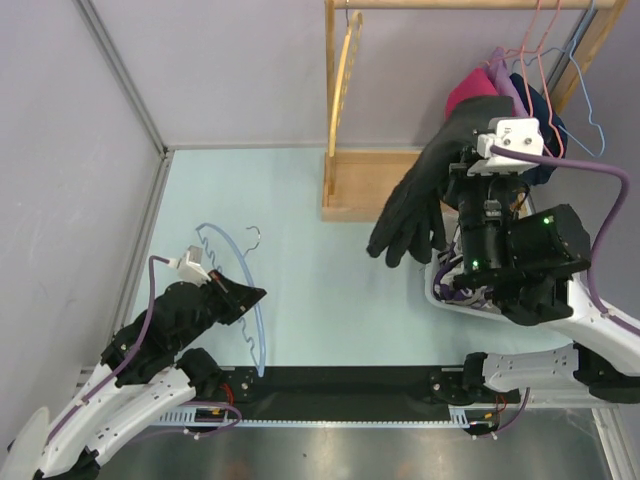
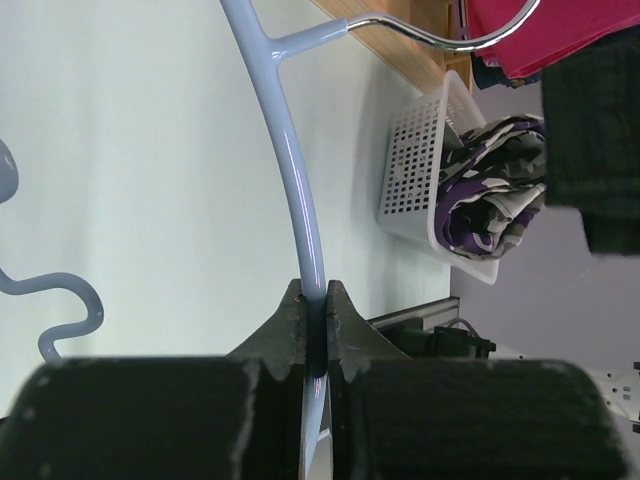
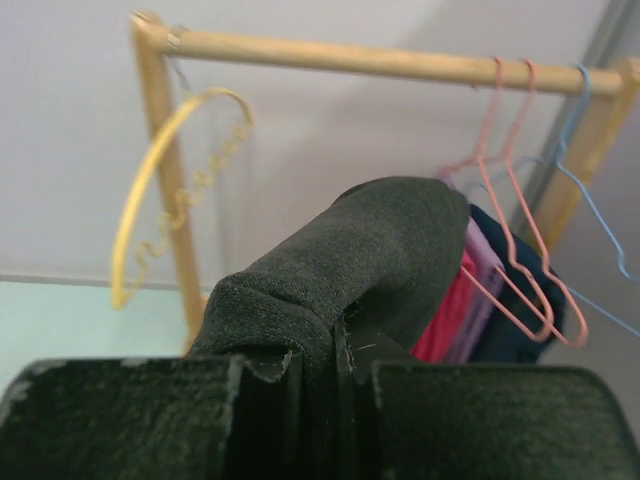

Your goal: Remove the trousers from the hanger

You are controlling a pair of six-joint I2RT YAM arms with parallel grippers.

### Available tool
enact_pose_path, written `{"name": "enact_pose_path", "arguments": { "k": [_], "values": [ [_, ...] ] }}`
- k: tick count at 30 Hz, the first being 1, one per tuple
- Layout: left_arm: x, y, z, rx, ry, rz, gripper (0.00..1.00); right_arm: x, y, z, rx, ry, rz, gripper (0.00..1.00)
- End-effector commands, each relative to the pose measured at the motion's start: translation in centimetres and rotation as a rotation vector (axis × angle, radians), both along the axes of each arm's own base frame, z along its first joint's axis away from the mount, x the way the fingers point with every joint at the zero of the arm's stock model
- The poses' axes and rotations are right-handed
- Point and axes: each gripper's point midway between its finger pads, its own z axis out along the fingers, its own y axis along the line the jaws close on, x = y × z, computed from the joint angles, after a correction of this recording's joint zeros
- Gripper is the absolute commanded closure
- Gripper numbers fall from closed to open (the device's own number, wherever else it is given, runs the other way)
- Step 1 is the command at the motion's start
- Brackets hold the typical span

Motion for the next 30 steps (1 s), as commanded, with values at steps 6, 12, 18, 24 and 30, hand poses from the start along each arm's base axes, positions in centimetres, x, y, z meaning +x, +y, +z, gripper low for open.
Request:
{"name": "enact_pose_path", "arguments": {
  "k": [6, 12, 18, 24, 30],
  "values": [
    [0.7, -1.1, 2.2, -0.047, -0.066, -0.028, 1.00, -0.4, -6.7, -1.4, 0.202, 0.075, -0.139, 1.00],
    [0.7, -1.5, 2.8, -0.070, -0.075, -0.038, 1.00, 0.2, -6.7, -3.5, 0.180, 0.121, -0.209, 1.00],
    [0.5, -1.7, 2.7, -0.085, -0.069, -0.050, 1.00, 3.2, -7.4, -6.5, 0.270, 0.162, -0.199, 1.00],
    [0.2, -1.7, 2.6, -0.084, -0.065, -0.063, 0.99, 4.4, -10.4, -9.8, 0.444, 0.209, -0.138, 1.00],
    [0.2, -1.7, 2.7, -0.092, -0.069, -0.063, 1.00, 5.0, -13.2, -14.5, 0.572, 0.291, -0.125, 1.00]
  ]
}}
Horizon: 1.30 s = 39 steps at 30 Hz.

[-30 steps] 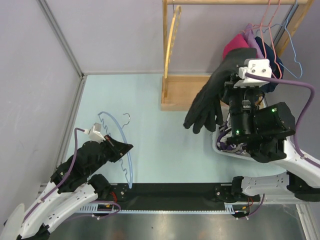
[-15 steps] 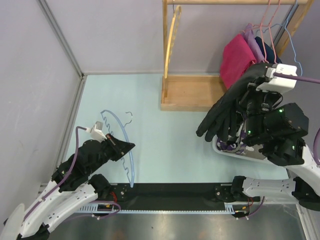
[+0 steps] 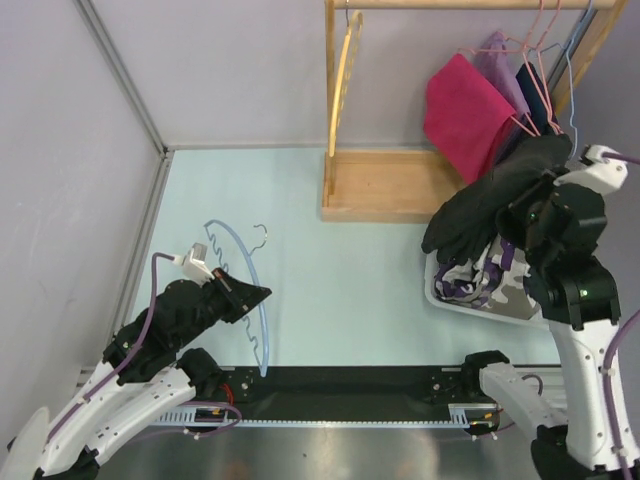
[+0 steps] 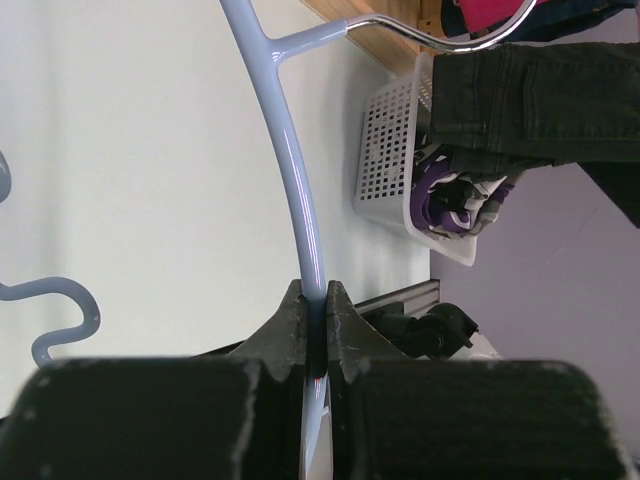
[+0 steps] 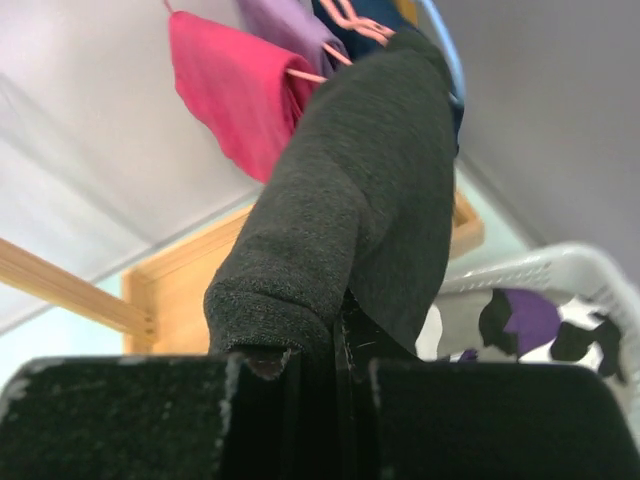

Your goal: Remove the trousers from the hanger

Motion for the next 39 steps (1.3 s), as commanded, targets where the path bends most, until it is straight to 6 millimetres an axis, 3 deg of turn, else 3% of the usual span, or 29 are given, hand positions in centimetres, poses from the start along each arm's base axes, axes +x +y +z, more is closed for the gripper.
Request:
{"name": "enact_pose_path", "arguments": {
  "k": [1, 2, 3, 4, 6, 7, 8, 11, 12, 13, 14, 16, 23, 27, 29, 33, 35, 36, 39],
  "values": [
    [0.3, -0.6, 1.8, -0.047, -0.057, -0.016, 1.00, -0.2, 2.1, -0.9, 0.241, -0.051, 0.165, 1.00],
    [0.3, -0.6, 1.8, -0.046, -0.057, -0.021, 1.00, -0.3, 0.5, -2.3, 0.257, -0.035, 0.109, 1.00],
    [0.3, -0.7, 1.9, -0.047, -0.061, -0.025, 1.00, -0.9, -0.1, -2.3, 0.268, -0.047, 0.093, 1.00],
    [0.3, -0.7, 1.8, -0.043, -0.057, -0.029, 1.00, -1.1, 0.2, -2.8, 0.294, -0.040, 0.123, 1.00],
    [0.3, -0.9, 1.8, -0.046, -0.061, -0.034, 1.00, -1.6, -1.4, -4.3, 0.323, -0.022, 0.077, 1.00],
    [0.3, -1.0, 1.9, -0.048, -0.065, -0.037, 1.00, -1.7, -0.8, -4.8, 0.343, -0.011, 0.118, 1.00],
    [0.3, -1.2, 1.9, -0.046, -0.065, -0.046, 1.00, -2.1, -2.2, -5.5, 0.355, -0.009, 0.070, 1.00],
    [0.5, -1.6, 2.2, -0.028, -0.072, -0.068, 1.00, -2.5, -2.8, -9.4, 0.421, 0.049, 0.070, 1.00],
    [0.4, -1.7, 2.4, -0.023, -0.078, -0.082, 0.99, -2.8, -4.2, -11.7, 0.459, 0.075, 0.015, 1.00],
    [0.5, -1.9, 2.8, -0.026, -0.085, -0.088, 1.00, -2.9, -4.0, -13.1, 0.496, 0.097, 0.034, 1.00],
    [0.5, -2.1, 2.8, -0.020, -0.092, -0.099, 1.00, -3.4, -5.4, -14.2, 0.525, 0.096, -0.022, 1.00],
    [0.6, -2.3, 3.7, -0.034, -0.115, -0.109, 1.00, -3.9, -5.9, -17.6, 0.585, 0.142, -0.068, 1.00],
    [0.5, -3.3, 4.9, -0.020, -0.148, -0.173, 1.00, -7.8, -10.3, -24.5, 0.628, 0.282, -0.427, 1.00],
    [0.5, -3.4, 5.3, -0.008, -0.171, -0.187, 1.00, -8.6, -12.0, -25.1, 0.638, 0.286, -0.521, 0.96],
    [0.4, -3.5, 5.5, -0.006, -0.179, -0.201, 1.00, -9.0, -12.6, -24.4, 0.616, 0.291, -0.552, 0.84],
    [0.3, -3.6, 5.9, -0.007, -0.193, -0.211, 1.00, -9.0, -11.7, -23.2, 0.595, 0.284, -0.507, 0.47],
    [0.3, -3.7, 5.9, -0.013, -0.191, -0.217, 1.00, -8.9, -11.1, -22.7, 0.595, 0.279, -0.482, 0.36],
    [0.3, -3.8, 6.0, -0.018, -0.195, -0.221, 1.00, -9.1, -11.0, -22.3, 0.590, 0.277, -0.482, 0.26],
    [0.2, -4.2, 6.1, -0.021, -0.195, -0.238, 1.00, -9.4, -9.8, -21.3, 0.596, 0.277, -0.457, 0.16]
  ]
}}
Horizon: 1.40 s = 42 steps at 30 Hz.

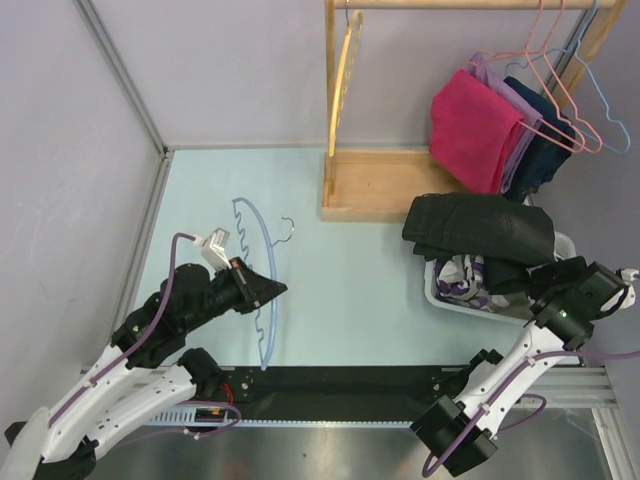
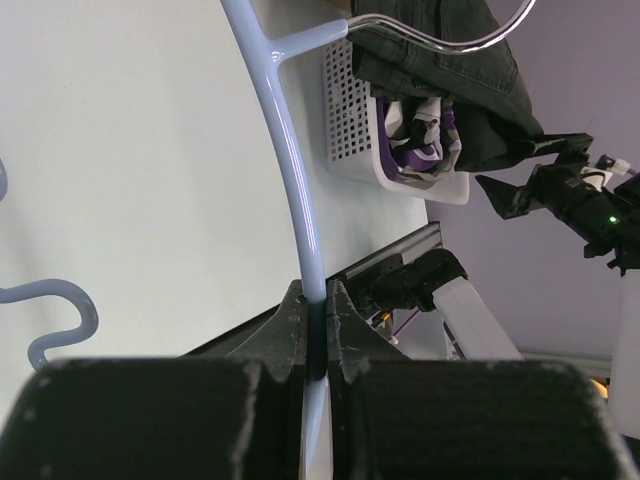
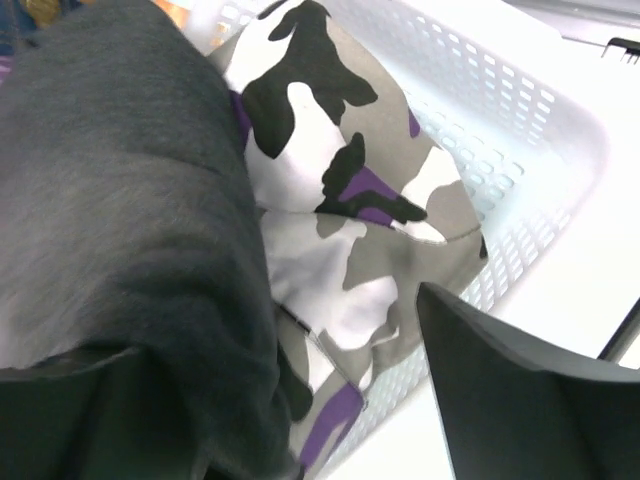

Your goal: Remove the trousers from the hanger

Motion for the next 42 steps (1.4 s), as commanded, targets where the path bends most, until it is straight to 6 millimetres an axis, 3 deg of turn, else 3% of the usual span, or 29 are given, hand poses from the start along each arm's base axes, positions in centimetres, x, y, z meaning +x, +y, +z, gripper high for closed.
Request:
{"name": "enact_pose_path", "arguments": {
  "k": [1, 8, 14, 22, 27, 37, 42],
  "values": [
    [0.3, -0.8, 3.9, -0.065, -0.110, -0.040, 1.00, -0.6, 1.2, 4.0, -0.058, -0.047, 0.024, 0.16],
    [0.0, -0.9, 4.1, -0.079, -0.124, -0.055, 1.00, -1.5, 5.1, 7.4, -0.092, -0.109, 0.115, 0.13],
    [-0.6, -0.6, 4.9, -0.102, -0.139, -0.063, 1.00, -2.2, 6.6, 9.6, -0.136, -0.120, 0.181, 0.13],
    [-0.6, 0.3, 6.3, -0.117, -0.166, -0.026, 1.00, -1.5, 10.4, 13.9, -0.197, -0.197, 0.449, 0.16],
    [-0.1, 0.3, 6.0, -0.106, -0.150, -0.003, 1.00, -0.2, 13.3, 15.9, -0.155, -0.289, 0.632, 0.20],
    [0.7, 0.1, 4.7, -0.095, -0.099, 0.030, 0.99, 1.6, 15.5, 15.7, -0.100, -0.316, 0.803, 0.21],
    [1.0, -0.1, 4.2, -0.096, -0.072, 0.044, 1.00, 2.5, 16.4, 14.4, -0.055, -0.311, 0.846, 0.21]
  ]
}}
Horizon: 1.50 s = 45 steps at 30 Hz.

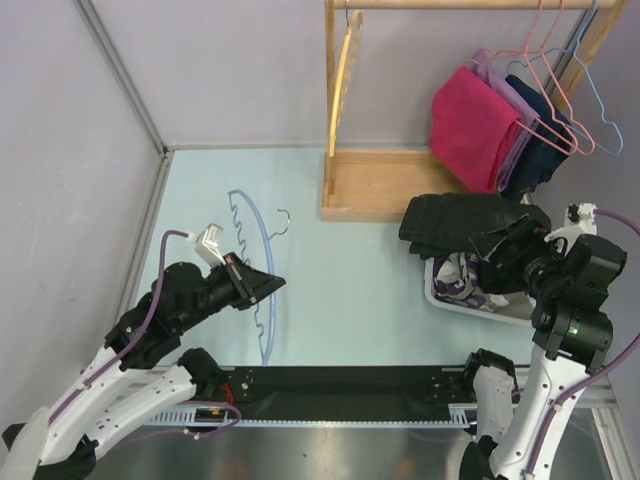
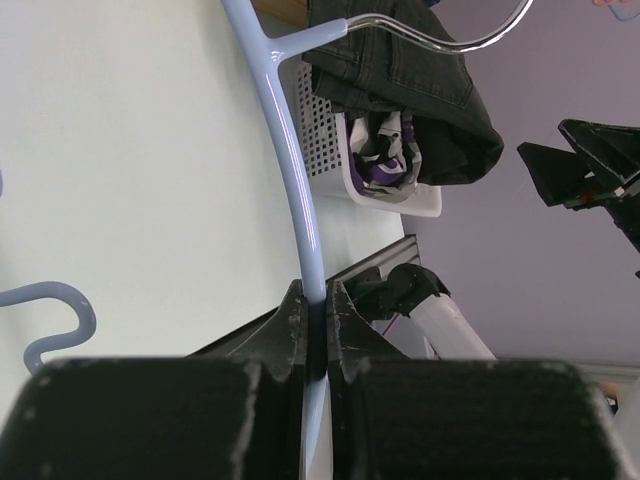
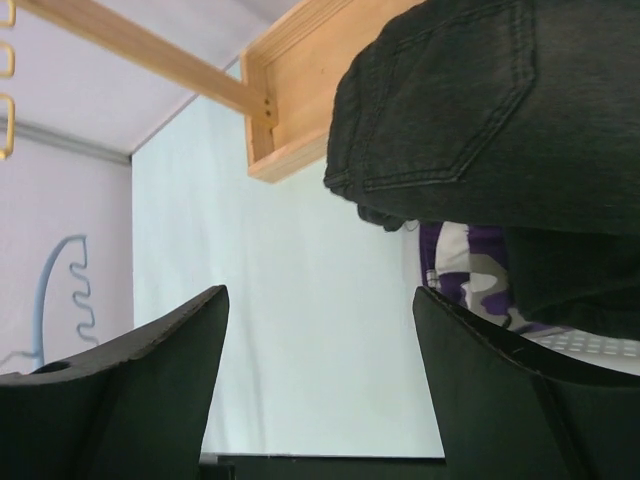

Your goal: Remove the trousers from the hanger

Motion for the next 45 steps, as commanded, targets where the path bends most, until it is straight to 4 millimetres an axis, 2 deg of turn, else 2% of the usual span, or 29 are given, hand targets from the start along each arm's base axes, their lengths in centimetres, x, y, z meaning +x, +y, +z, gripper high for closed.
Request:
{"name": "enact_pose_path", "arguments": {
  "k": [1, 2, 6, 7, 8, 9, 10, 11, 14, 15, 16, 18, 24, 28, 33, 36, 42, 43, 44, 45],
  "values": [
    [1.0, -0.3, 1.6, -0.049, -0.025, 0.032, 1.00, 1.3, 1.2, 0.0, 0.024, -0.033, 0.068, 0.21],
    [1.1, -0.4, 1.5, -0.050, -0.017, 0.034, 1.00, 1.7, 1.6, -1.2, 0.021, 0.002, 0.079, 0.21],
    [1.4, -1.2, 1.3, -0.058, 0.004, 0.024, 0.99, 3.0, 5.0, -2.8, -0.002, 0.027, 0.160, 0.21],
    [1.5, -1.3, 1.3, -0.058, 0.008, 0.024, 1.00, 3.7, 4.8, -3.3, -0.030, 0.033, 0.115, 0.20],
    [1.6, -1.4, 1.0, -0.056, 0.017, 0.025, 1.00, 3.0, 7.9, -3.5, -0.025, 0.039, 0.212, 0.20],
    [1.6, -1.4, 1.0, -0.060, 0.023, 0.029, 1.00, 3.5, 8.6, -3.7, -0.040, 0.048, 0.206, 0.19],
    [1.7, -1.5, 0.9, -0.062, 0.027, 0.030, 1.00, 4.0, 8.7, -3.6, -0.078, 0.032, 0.160, 0.18],
    [1.8, -1.6, 0.8, -0.058, 0.035, 0.031, 1.00, 3.2, 10.9, -3.4, -0.071, 0.022, 0.222, 0.17],
    [1.9, -1.6, 1.0, -0.057, 0.049, 0.039, 1.00, 3.6, 13.3, -2.5, -0.056, -0.029, 0.247, 0.17],
    [2.1, -1.7, 0.9, -0.053, 0.058, 0.044, 1.00, 3.1, 15.1, -2.0, -0.039, -0.055, 0.305, 0.17],
    [2.1, -1.7, 1.1, -0.056, 0.058, 0.047, 1.00, 3.2, 16.1, -2.3, -0.046, -0.045, 0.325, 0.16],
    [2.4, -1.7, 1.2, -0.060, 0.064, 0.059, 1.00, 2.2, 18.3, -2.4, -0.055, -0.045, 0.392, 0.16],
    [3.0, -1.5, 1.4, -0.053, 0.056, 0.095, 1.00, 0.1, 21.8, -2.1, -0.089, -0.099, 0.462, 0.14],
    [3.2, -1.4, 1.3, -0.049, 0.059, 0.103, 1.00, -1.4, 25.0, -2.3, -0.087, -0.131, 0.569, 0.14],
    [3.4, -1.4, 2.4, -0.070, 0.042, 0.110, 1.00, -4.4, 30.3, -2.7, -0.063, -0.194, 0.761, 0.17],
    [3.4, -1.4, 3.2, -0.092, 0.033, 0.113, 0.99, -6.2, 33.0, -2.8, -0.047, -0.235, 0.868, 0.21],
    [3.5, -1.4, 4.2, -0.117, 0.014, 0.119, 0.99, -8.8, 36.4, -2.3, 0.002, -0.295, 0.990, 0.31],
    [3.4, -1.4, 4.2, -0.119, 0.014, 0.118, 1.00, -9.1, 36.8, -3.1, -0.006, -0.285, 1.007, 0.34],
    [3.4, -1.4, 4.4, -0.124, 0.012, 0.118, 1.00, -9.3, 37.4, -2.3, 0.029, -0.310, 1.011, 0.36],
    [3.4, -1.3, 4.5, -0.129, 0.009, 0.118, 1.00, -9.6, 37.7, -2.4, 0.038, -0.312, 1.025, 0.40]
  ]
}}
